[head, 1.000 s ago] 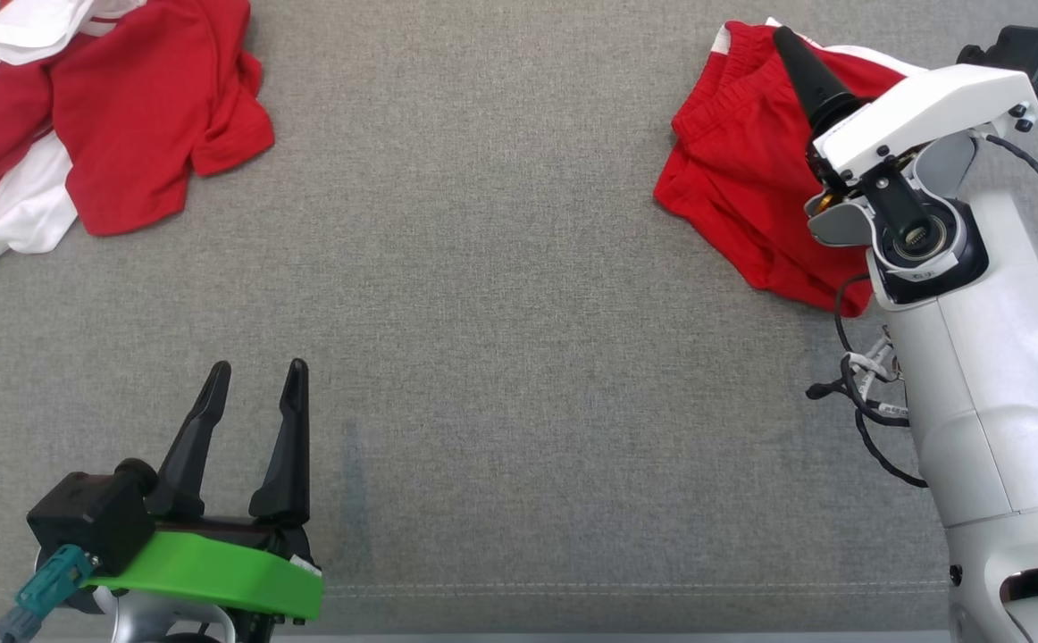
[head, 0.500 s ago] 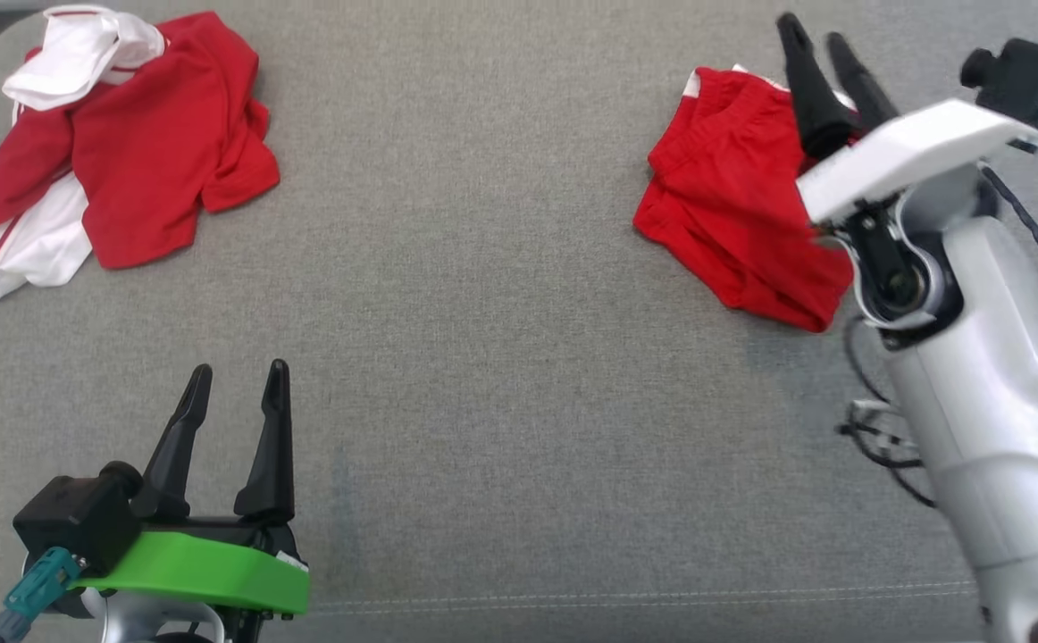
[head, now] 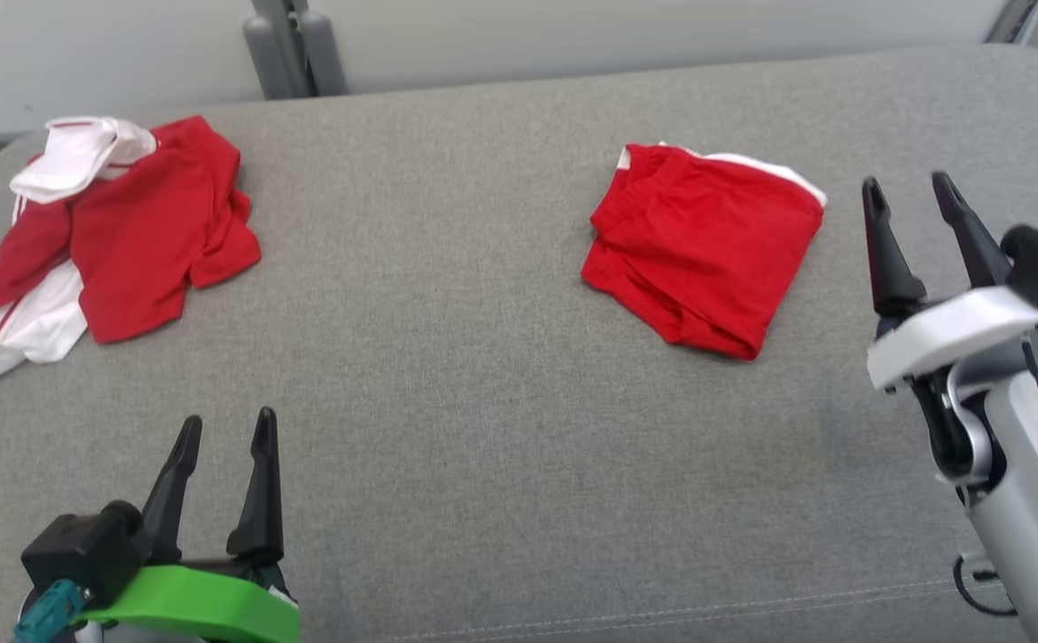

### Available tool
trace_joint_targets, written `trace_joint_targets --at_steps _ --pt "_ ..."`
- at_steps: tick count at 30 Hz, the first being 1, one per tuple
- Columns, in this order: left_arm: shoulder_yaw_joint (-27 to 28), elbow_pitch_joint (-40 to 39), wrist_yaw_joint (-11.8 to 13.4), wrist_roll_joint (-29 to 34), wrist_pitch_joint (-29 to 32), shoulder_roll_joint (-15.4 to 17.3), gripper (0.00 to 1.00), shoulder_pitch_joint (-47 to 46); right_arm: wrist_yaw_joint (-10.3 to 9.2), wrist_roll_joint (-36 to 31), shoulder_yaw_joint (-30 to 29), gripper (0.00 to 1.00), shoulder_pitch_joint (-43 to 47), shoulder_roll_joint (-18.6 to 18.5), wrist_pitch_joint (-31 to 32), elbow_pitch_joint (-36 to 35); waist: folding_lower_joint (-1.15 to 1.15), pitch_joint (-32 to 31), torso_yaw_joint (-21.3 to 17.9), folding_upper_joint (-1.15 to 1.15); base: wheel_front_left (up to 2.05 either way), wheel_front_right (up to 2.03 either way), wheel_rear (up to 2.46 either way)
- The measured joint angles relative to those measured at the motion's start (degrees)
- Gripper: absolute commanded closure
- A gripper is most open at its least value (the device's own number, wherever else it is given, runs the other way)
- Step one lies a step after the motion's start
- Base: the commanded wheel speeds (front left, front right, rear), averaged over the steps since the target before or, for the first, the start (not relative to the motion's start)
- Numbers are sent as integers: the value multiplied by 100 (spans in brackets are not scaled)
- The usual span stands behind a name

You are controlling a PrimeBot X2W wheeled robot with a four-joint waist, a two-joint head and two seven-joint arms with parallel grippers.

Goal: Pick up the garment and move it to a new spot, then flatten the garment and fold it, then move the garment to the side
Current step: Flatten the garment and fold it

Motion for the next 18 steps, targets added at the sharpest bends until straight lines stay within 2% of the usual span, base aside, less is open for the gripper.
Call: trace_joint_targets --at_steps 10,18 --pt "71 198 3 179 -101 16 0 550 -289 -277 -380 0 1273 -123 -147 -198 0 -604 -232 0 0 0 0" --pt "167 203 8 297 -193 103 0 715 -296 -376 -909 0 2153 -134 -216 -354 0 -917 -323 0 0 0 0"
